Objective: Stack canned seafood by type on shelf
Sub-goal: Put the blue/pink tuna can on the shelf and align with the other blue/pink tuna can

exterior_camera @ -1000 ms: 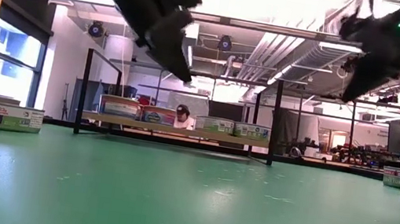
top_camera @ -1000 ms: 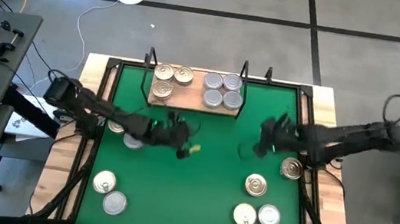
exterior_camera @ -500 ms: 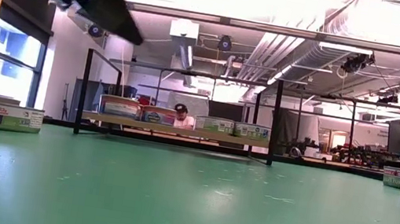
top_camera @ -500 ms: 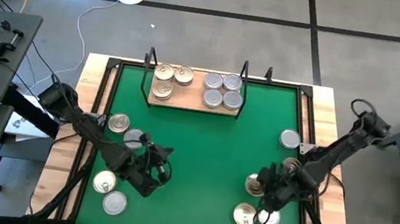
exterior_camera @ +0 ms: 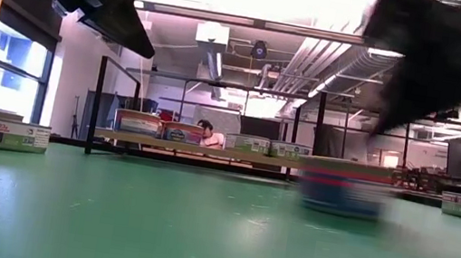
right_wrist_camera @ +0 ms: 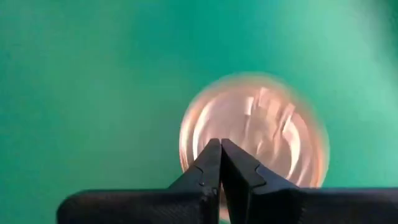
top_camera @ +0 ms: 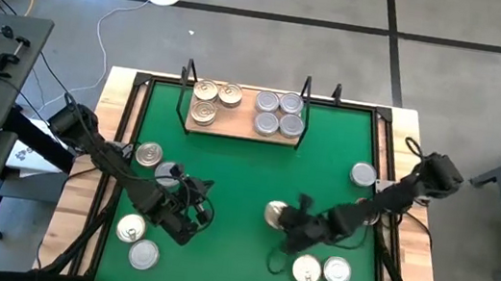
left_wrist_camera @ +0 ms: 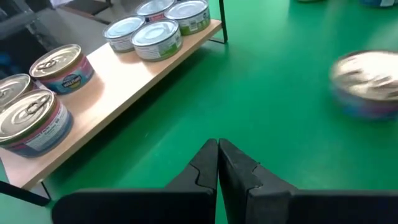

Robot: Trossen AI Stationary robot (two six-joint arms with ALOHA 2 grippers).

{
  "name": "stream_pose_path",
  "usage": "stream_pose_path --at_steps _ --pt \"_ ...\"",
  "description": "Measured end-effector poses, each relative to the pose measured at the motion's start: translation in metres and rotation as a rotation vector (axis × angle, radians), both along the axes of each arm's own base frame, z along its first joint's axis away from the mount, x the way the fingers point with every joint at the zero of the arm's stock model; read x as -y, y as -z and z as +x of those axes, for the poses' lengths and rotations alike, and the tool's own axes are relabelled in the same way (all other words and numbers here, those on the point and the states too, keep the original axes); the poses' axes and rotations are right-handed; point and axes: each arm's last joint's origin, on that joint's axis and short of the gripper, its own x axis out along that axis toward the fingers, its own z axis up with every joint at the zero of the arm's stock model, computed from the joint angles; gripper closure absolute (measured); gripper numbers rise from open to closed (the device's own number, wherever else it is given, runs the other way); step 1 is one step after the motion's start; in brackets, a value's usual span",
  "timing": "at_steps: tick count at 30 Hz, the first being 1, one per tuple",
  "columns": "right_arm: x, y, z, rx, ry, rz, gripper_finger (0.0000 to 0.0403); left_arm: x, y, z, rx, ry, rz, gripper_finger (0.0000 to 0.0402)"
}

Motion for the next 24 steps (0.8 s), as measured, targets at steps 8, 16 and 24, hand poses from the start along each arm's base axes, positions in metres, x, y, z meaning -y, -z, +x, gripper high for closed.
stream_pose_path --at_steps 8,16,24 --pt "0.002 -0.024 0.018 0.238 -0.061 -0.136 0.0368 0.012 0.001 -0.007 0.017 0.028 -0.035 0.0402" --pt "0.023 0.007 0.005 0.123 -0.07 -0.146 0.0207 0.0 0.036 -0.025 0.039 -0.025 -0.105 0.0402" --pt "0.07 0.032 0.006 0.15 -0.106 -0.094 0.0053 -0.023 0.062 -0.018 0.057 -0.005 -0.154 0.0376"
